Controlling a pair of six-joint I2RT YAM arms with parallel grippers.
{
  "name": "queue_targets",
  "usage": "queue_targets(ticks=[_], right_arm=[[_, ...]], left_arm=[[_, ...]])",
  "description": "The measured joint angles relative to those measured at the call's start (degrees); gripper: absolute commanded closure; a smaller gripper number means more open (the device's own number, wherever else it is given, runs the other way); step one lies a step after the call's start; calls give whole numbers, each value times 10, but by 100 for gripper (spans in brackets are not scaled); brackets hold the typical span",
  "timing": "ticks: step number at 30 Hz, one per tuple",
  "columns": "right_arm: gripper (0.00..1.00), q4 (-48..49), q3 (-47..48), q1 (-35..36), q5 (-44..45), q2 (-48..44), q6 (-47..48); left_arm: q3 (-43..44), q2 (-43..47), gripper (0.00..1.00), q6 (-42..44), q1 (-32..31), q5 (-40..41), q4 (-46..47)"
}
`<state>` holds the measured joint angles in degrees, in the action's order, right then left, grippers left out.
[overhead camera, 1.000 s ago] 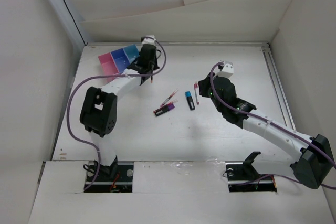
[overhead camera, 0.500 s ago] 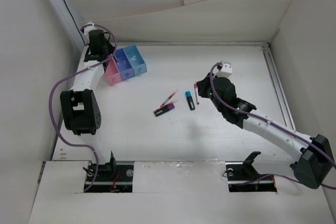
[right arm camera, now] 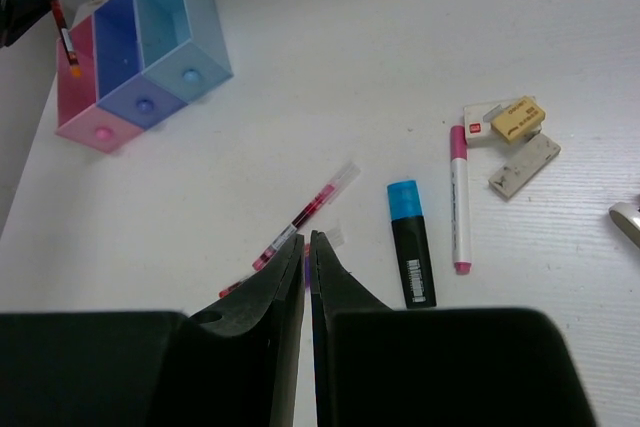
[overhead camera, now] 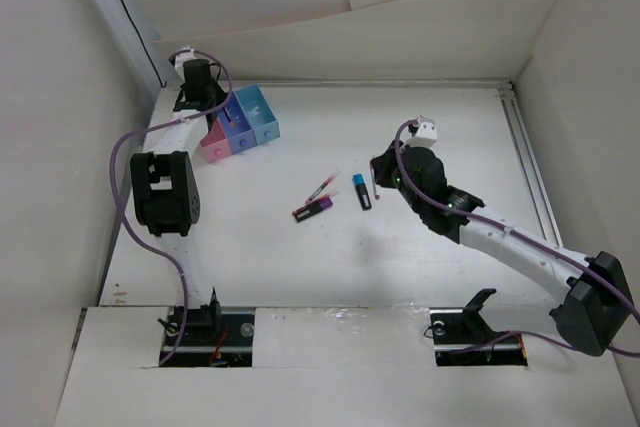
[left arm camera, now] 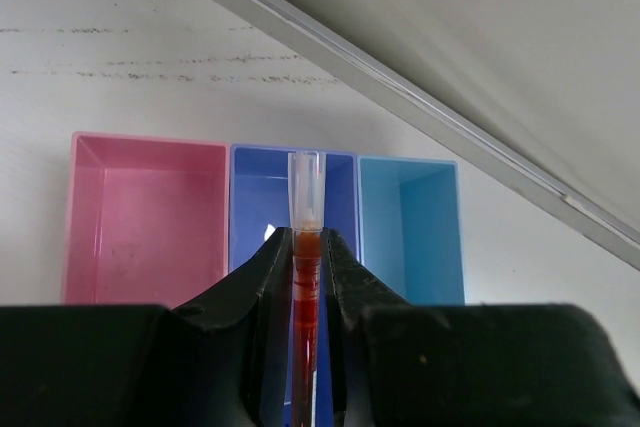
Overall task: Sort the stationery into containers
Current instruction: Place the pen in the storage box.
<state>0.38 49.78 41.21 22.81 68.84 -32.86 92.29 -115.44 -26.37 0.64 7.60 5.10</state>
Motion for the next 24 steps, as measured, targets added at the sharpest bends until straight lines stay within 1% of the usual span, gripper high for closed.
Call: queue_targets(ticks=[5,7,8,10,12,16,18,20,23,24], right_arm=[[88,0,0,0,-2,3,0],[88,0,0,0,-2,3,0],[88,0,0,0,-2,3,0],[88,0,0,0,-2,3,0],[88,0,0,0,-2,3,0],[87,0,0,0,-2,3,0],[87,0,0,0,-2,3,0],[87,0,0,0,-2,3,0],[87,0,0,0,-2,3,0],[87,0,0,0,-2,3,0]], left_arm=[[8,-19,99,8,0,0,11],[9,-24,93,10,-1,-1,13],[9,-26,87,11,-2,-1,15],[9,-27,83,14,-2,0,16],[12,-28,82,18,-3,0,17],[28,-35,70,23,-6,2,19],[33,-37,66,23,-6,2,20],[33,-37,66,23,-9,2,19],[33,-36,72,27,-12,3,19],[30,-33,76,29,-14,4,20]])
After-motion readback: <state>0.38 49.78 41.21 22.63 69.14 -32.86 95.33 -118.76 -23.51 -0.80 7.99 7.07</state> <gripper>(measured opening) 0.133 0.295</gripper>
